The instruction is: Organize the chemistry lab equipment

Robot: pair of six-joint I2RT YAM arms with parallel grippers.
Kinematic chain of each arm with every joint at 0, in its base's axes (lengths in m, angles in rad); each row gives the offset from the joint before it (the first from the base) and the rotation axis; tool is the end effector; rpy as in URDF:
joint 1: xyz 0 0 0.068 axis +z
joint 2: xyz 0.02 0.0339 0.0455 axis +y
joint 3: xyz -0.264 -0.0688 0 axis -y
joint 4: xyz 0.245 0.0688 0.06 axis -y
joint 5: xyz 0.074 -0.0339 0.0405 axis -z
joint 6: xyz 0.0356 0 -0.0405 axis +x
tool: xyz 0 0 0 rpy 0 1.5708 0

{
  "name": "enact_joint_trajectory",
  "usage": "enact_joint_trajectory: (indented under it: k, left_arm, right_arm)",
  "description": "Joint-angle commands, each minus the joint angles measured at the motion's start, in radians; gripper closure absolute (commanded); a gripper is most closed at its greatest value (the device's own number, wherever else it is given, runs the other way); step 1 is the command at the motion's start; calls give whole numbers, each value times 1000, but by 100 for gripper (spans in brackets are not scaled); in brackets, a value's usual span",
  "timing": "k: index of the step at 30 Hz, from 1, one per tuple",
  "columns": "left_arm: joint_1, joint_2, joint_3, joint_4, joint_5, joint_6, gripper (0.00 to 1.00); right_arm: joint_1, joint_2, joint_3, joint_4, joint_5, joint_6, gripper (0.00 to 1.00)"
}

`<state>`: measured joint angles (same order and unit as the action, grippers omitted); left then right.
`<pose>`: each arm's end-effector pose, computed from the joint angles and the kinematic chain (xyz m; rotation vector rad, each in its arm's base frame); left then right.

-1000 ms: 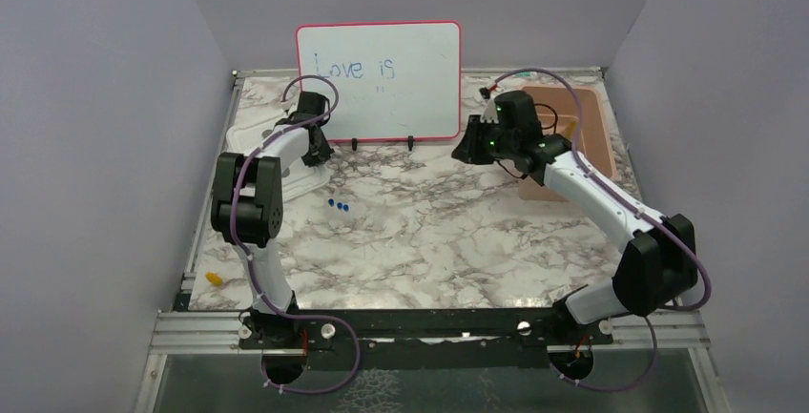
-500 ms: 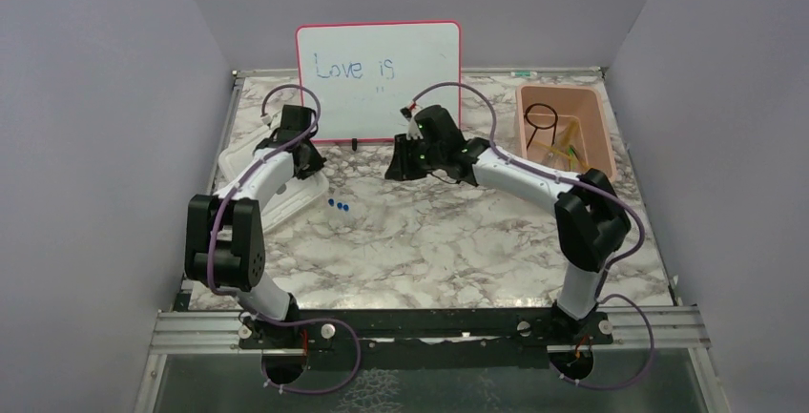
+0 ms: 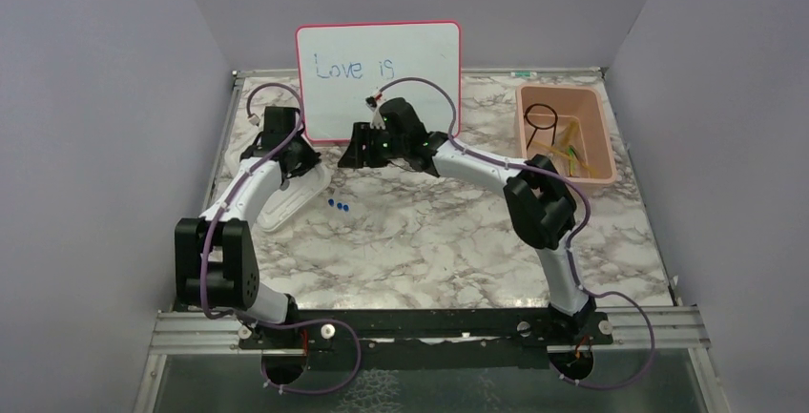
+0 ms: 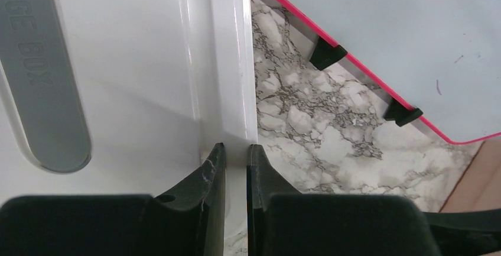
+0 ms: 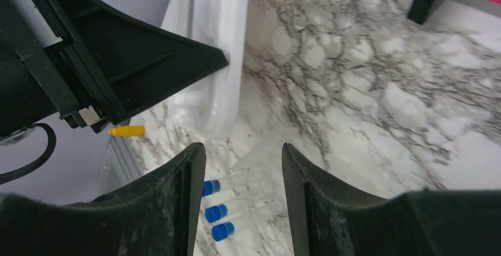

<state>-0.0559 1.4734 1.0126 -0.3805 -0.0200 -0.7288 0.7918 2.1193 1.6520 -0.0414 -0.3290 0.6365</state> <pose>0.3130 -0.0168 0.2393 -0.8142 2.2997 -0.3336 0.3413 0.3621 0.2295 -0.3976 2.2509 1.1605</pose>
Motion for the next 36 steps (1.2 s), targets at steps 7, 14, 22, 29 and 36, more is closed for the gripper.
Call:
enact_joint_trajectory:
  k: [7,14,22,29,36]
  left_arm:
    - [47,-81,-5,45,152,-44,97]
    - [47,-118,-12,32,167,-46,97]
    - [47,-166,-33,8,138,-32,97]
    - [47,-214,-33,-19,108,2,90]
    - [47,-268,34,-58,30,113,50]
  right_arm:
    - [52,139,140,72,-112,107,44]
    - [61,196,158,157,-192,186,44]
    - [61,242,130,370,-261,320,62]
    - [62,264,127,435,-307,371,94]
    - [64,151,82,499,-323,413,99]
